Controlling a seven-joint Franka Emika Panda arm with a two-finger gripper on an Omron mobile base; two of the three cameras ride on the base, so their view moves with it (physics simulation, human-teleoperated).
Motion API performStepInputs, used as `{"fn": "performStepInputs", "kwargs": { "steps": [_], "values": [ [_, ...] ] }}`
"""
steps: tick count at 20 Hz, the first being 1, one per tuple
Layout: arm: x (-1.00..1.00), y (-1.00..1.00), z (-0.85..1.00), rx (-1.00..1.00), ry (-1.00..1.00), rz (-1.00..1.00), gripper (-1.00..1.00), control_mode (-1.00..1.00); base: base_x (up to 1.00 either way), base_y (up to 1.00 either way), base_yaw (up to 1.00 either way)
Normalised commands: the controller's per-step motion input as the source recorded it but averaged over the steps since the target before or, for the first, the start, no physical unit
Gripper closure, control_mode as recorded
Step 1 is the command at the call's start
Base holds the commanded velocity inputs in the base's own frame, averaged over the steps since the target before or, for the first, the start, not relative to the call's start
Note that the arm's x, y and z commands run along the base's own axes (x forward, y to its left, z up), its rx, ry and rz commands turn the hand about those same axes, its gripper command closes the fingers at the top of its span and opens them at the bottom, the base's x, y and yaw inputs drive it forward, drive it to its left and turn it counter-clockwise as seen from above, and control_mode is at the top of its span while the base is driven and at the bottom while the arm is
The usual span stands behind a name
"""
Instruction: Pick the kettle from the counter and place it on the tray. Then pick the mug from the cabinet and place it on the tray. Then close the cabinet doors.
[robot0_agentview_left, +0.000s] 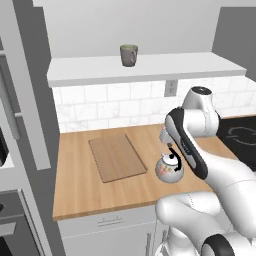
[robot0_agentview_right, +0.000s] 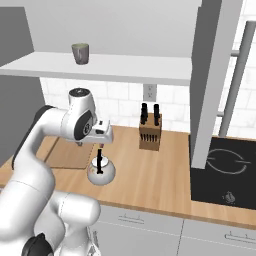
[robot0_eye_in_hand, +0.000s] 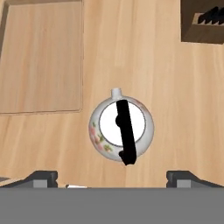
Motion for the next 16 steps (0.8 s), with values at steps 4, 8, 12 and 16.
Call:
{"fn": "performStepInputs", "kwargs": {
  "steps": [4,8,12,16],
  "values": [
    [0.09,-0.07,-0.45,0.0,0.12,0.02,-1.0,-1.0,0.0,0.0,0.0],
    [0.18,-0.1,-0.46,0.0,0.1,0.04,-1.0,-1.0,0.0,0.0,0.0],
    [0.18,-0.06,-0.35,0.0,0.03,0.03,-1.0,-1.0,0.0,0.0,0.0],
    [0.17,0.0,-0.31,0.0,0.01,0.03,-1.0,-1.0,0.0,0.0,0.0]
  ]
}}
